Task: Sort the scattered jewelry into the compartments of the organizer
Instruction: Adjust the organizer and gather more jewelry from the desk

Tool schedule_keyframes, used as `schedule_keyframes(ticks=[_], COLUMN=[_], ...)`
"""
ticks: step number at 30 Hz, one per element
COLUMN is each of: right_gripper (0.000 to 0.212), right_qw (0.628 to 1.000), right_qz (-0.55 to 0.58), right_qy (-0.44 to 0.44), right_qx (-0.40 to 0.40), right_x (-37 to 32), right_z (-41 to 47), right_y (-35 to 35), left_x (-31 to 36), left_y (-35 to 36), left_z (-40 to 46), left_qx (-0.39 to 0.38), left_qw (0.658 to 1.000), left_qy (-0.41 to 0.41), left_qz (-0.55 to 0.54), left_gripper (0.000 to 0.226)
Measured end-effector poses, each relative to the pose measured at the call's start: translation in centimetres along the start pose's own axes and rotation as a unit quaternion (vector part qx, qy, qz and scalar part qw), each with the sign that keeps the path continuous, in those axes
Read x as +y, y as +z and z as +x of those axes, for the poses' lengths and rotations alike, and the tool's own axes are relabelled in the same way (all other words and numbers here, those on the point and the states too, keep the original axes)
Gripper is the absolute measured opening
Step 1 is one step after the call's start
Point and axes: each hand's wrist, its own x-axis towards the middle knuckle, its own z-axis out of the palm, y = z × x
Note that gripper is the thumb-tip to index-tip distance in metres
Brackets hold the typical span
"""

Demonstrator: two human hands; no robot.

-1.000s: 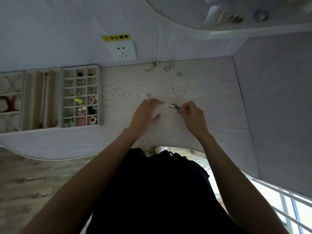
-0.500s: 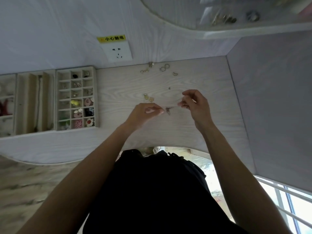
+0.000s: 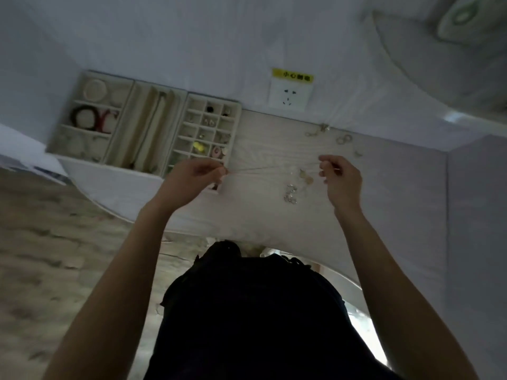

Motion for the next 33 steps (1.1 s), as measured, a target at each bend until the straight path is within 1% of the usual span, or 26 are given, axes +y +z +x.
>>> schedule_keyframes(ticks=[4,7,9,12,14,16,18,19,21,23,26,28,30,33], right_gripper=[0.014,0.009,0.008,0.010,0.008,0.008,0.009,0.009,0.008,0.009,0.008,0.007,0.007,0.007], right_qw=[0.988,0.959,0.939,0.919,0.919,0.924,0.930,0.934,0.933,0.933,0.928,0.922,0.910,0.897], right_qz=[-0.058,-0.102,-0.116,-0.119,-0.111,-0.099,-0.082,-0.074,-0.076,-0.081,-0.096,-0.113,-0.137,-0.170], right_qy=[-0.080,-0.132,-0.163,-0.211,-0.214,-0.207,-0.205,-0.197,-0.201,-0.211,-0.227,-0.231,-0.239,-0.256], right_qx=[-0.120,-0.230,-0.281,-0.312,-0.312,-0.306,-0.295,-0.289,-0.288,-0.280,-0.281,-0.291,-0.309,-0.318], right_x=[-2.7,-5.4,-7.2,-9.9,-11.3,-12.6,-13.6,-14.1,-14.6,-15.0,-15.2,-15.2,-14.9,-14.3], right_z=[0.2,-0.3,-0.9,-1.8,-2.2,-2.3,-2.3,-2.2,-2.5,-2.6,-3.5,-4.0,-4.5,-4.9], right_y=[5.0,10.0,13.2,17.8,20.4,22.9,25.0,26.3,27.8,29.7,32.2,33.9,35.4,37.0], left_x=[-2.9,-5.4,-6.3,-7.1,-7.3,-7.6,-7.9,-8.0,-8.3,-8.4,-8.6,-8.9,-9.2,-9.8], left_y=[-3.9,-7.1,-9.1,-12.2,-14.0,-16.1,-18.1,-19.4,-20.6,-21.9,-22.8,-23.2,-23.4,-23.4], left_z=[-1.8,-2.7,-2.7,-1.5,-0.1,1.8,4.2,5.7,8.0,10.2,12.2,13.3,14.1,15.7], left_qx=[0.118,0.187,0.223,0.278,0.303,0.312,0.302,0.287,0.254,0.208,0.154,0.123,0.086,0.038], left_qw=[0.992,0.981,0.974,0.959,0.952,0.949,0.952,0.957,0.967,0.977,0.984,0.988,0.992,0.992], left_qy=[-0.032,-0.052,-0.050,-0.046,-0.032,-0.023,-0.008,0.001,0.020,0.037,0.075,0.079,0.058,0.051], left_qz=[0.035,0.018,0.006,-0.012,-0.017,-0.043,-0.057,-0.050,-0.026,-0.003,0.046,0.055,0.078,0.108], left_gripper=[0.005,0.007,0.007,0.011,0.014,0.013,0.010,0.007,0.007,0.013,0.022,0.027,0.032,0.033])
